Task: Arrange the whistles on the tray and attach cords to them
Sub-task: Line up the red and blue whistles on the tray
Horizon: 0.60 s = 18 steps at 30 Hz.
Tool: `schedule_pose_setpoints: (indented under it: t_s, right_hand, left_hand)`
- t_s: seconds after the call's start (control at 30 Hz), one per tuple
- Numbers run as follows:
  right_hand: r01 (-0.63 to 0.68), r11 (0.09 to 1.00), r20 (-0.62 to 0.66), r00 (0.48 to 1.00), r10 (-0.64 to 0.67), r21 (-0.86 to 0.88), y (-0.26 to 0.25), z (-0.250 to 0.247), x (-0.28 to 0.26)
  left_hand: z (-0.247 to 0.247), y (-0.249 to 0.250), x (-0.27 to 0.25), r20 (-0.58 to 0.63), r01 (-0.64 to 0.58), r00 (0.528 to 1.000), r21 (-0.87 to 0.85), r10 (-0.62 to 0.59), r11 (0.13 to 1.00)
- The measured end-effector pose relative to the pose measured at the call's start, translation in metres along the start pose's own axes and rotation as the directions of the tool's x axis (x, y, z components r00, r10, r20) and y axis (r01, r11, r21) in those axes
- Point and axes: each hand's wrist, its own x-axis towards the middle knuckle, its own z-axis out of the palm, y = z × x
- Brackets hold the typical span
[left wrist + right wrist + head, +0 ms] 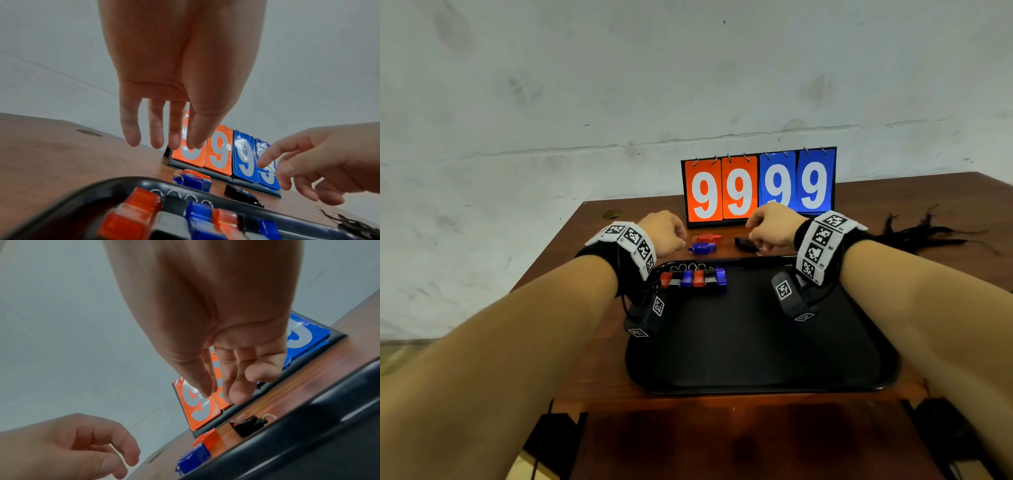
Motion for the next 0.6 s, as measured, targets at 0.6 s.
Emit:
schedule_pose_setpoints:
  t_s: [0.6]
  right_hand:
    - [0.133,0.903,0.263,0.964,-0.023,-0.408,0.0,0.018,0.034]
  left_hand:
    - [0.023,0.012,0.04,0.244,-0.111,0.964,0.006,0.107,0.994]
